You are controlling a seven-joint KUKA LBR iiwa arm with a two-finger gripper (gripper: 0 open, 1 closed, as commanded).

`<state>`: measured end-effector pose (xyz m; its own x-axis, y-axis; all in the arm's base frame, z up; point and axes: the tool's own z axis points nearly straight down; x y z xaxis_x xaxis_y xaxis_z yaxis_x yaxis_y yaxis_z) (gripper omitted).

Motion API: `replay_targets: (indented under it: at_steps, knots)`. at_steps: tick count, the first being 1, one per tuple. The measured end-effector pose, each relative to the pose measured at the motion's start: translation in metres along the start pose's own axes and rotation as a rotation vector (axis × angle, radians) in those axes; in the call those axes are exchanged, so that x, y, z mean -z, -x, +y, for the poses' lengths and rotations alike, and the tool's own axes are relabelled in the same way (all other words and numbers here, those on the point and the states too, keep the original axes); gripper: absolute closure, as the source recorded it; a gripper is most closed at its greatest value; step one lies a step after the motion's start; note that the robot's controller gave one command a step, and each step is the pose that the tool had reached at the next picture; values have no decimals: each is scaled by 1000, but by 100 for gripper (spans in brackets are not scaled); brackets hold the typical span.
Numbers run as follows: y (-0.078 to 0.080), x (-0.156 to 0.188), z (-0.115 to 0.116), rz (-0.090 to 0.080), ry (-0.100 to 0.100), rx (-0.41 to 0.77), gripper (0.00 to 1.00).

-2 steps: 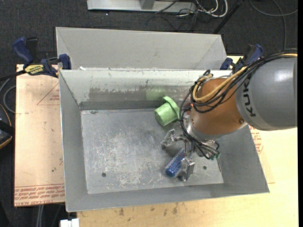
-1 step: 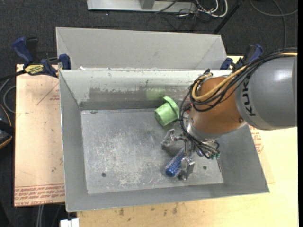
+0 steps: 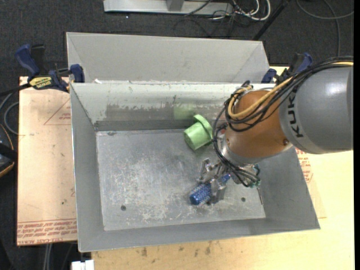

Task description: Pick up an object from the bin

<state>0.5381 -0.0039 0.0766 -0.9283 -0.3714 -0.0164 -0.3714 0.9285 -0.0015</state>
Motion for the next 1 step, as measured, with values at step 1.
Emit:
replay_targets:
  at_steps: [1]
  knots:
    - [1,20,0,12,2,-3,100]
